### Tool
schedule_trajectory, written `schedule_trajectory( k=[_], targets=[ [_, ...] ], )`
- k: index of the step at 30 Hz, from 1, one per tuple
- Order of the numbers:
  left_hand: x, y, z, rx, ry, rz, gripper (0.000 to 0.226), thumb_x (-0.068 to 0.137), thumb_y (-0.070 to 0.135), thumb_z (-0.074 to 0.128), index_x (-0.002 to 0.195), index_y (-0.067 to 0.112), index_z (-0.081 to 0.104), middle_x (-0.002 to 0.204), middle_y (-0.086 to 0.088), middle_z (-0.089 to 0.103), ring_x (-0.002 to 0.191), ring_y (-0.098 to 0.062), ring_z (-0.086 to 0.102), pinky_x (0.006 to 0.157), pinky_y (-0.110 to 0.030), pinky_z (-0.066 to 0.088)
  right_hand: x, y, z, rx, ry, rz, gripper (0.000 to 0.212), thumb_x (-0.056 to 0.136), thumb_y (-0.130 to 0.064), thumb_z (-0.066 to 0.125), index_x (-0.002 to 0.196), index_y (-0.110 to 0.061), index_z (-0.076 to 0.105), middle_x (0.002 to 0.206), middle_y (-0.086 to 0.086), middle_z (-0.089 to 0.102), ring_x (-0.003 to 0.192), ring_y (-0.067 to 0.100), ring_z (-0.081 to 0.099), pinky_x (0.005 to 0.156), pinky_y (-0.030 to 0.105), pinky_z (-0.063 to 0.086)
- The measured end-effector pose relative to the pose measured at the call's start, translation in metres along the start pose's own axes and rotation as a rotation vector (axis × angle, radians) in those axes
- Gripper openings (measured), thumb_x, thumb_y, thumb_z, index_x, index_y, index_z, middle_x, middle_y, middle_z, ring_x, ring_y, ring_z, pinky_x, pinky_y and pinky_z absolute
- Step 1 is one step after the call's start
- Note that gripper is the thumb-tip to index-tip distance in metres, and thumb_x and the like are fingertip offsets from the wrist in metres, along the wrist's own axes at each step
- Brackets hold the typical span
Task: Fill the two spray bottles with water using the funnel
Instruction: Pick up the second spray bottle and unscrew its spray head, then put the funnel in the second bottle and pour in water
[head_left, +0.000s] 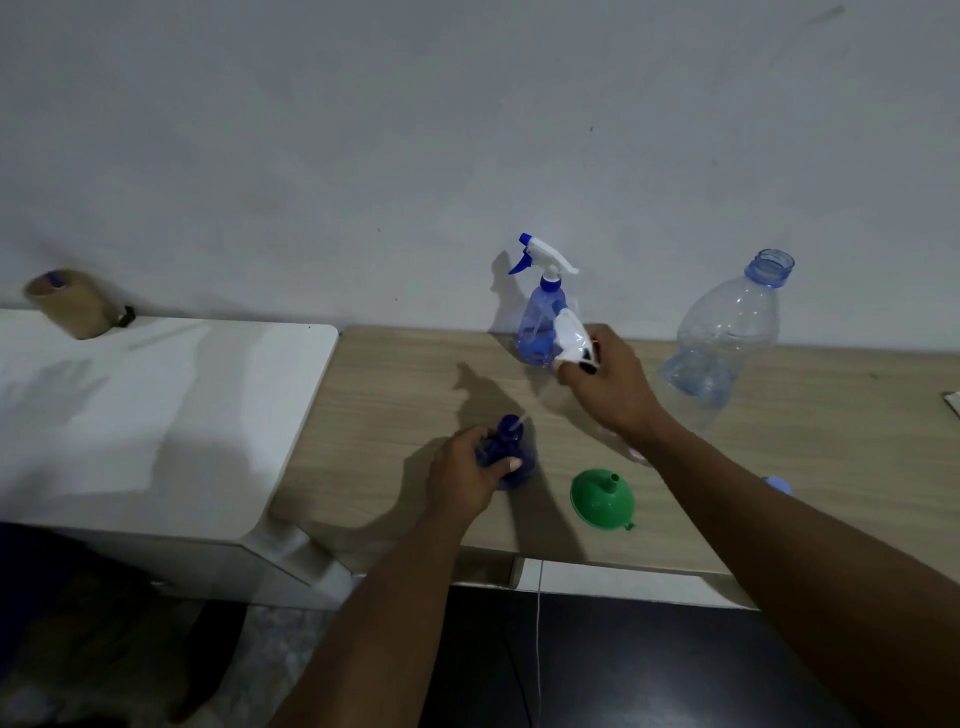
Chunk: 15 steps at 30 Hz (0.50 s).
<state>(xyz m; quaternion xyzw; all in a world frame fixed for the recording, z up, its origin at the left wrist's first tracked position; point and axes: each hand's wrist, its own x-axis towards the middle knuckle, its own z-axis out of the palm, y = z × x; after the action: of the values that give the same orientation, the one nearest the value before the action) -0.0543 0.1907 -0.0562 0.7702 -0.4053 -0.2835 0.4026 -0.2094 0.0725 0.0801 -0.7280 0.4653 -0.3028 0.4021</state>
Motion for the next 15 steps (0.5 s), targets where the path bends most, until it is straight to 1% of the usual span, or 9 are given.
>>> schedule_trajectory(
  k=[2,3,5,8,10,12,13,15],
  targets=[
    [0.002,-0.006,0.003,-0.051,0.008,-0.010,0.059,0.055,0.063,0.080,0.107,0.037,0.067,0.105,0.003,0.075,0.094,-0.022,0.072,0.083,-0.048,0.059,0.004,0.004,-0.010,0.019,0.063,0.062,0.034,0.084,-0.024,0.067,0.115,-0.019,0.054,0.096,0.000,0.066,0.088,0.021,0.067,0.068,0.037,0.054],
    [0.003,-0.009,0.005,-0.062,0.007,-0.013,0.060,0.054,0.064,0.079,0.106,0.039,0.066,0.105,0.003,0.075,0.093,-0.022,0.072,0.084,-0.049,0.059,0.005,0.007,-0.014,0.001,0.078,0.083,0.033,0.082,-0.027,0.066,0.112,-0.021,0.054,0.094,0.000,0.067,0.087,0.023,0.068,0.072,0.042,0.056],
    [0.005,-0.012,0.006,-0.062,-0.005,-0.004,0.058,0.055,0.064,0.079,0.106,0.041,0.063,0.103,0.003,0.075,0.092,-0.022,0.072,0.082,-0.049,0.059,0.004,0.012,-0.017,-0.008,0.095,0.121,0.033,0.078,-0.032,0.066,0.108,-0.022,0.056,0.091,-0.002,0.067,0.083,0.024,0.069,0.076,0.047,0.059],
    [0.008,-0.017,0.006,-0.081,-0.015,0.006,0.056,0.056,0.062,0.081,0.105,0.044,0.061,0.102,0.003,0.074,0.091,-0.023,0.073,0.081,-0.052,0.060,0.000,0.019,-0.014,0.088,0.183,0.182,0.038,0.072,-0.039,0.063,0.104,-0.021,0.059,0.089,0.000,0.069,0.081,0.024,0.070,0.076,0.052,0.059],
    [0.009,-0.018,0.005,-0.082,-0.016,0.004,0.053,0.056,0.062,0.082,0.102,0.047,0.061,0.101,0.004,0.075,0.090,-0.023,0.073,0.080,-0.052,0.060,-0.002,0.020,-0.011,0.126,0.246,0.172,0.036,0.072,-0.038,0.063,0.103,-0.021,0.059,0.088,0.000,0.069,0.080,0.021,0.070,0.073,0.049,0.060],
    [0.010,-0.018,0.005,-0.085,-0.013,0.000,0.048,0.055,0.062,0.082,0.097,0.053,0.061,0.099,0.004,0.075,0.089,-0.022,0.073,0.080,-0.051,0.060,-0.003,0.017,-0.009,0.144,0.310,0.130,0.033,0.078,-0.031,0.065,0.107,-0.018,0.059,0.087,-0.001,0.067,0.074,0.015,0.066,0.066,0.039,0.057],
    [0.010,-0.018,0.005,-0.093,-0.011,0.002,0.048,0.054,0.061,0.083,0.096,0.053,0.061,0.099,0.004,0.075,0.089,-0.022,0.073,0.080,-0.051,0.060,-0.001,0.016,-0.010,0.146,0.347,0.105,0.032,0.080,-0.028,0.066,0.109,-0.017,0.059,0.086,-0.001,0.065,0.071,0.012,0.062,0.062,0.033,0.054],
    [0.011,-0.020,0.007,-0.103,-0.014,0.002,0.048,0.054,0.062,0.083,0.096,0.053,0.061,0.100,0.004,0.075,0.090,-0.023,0.073,0.081,-0.051,0.060,0.002,0.012,-0.014,0.123,0.397,0.061,0.032,0.082,-0.025,0.067,0.111,-0.016,0.058,0.086,-0.003,0.062,0.068,0.005,0.057,0.059,0.022,0.047]
  ],
)
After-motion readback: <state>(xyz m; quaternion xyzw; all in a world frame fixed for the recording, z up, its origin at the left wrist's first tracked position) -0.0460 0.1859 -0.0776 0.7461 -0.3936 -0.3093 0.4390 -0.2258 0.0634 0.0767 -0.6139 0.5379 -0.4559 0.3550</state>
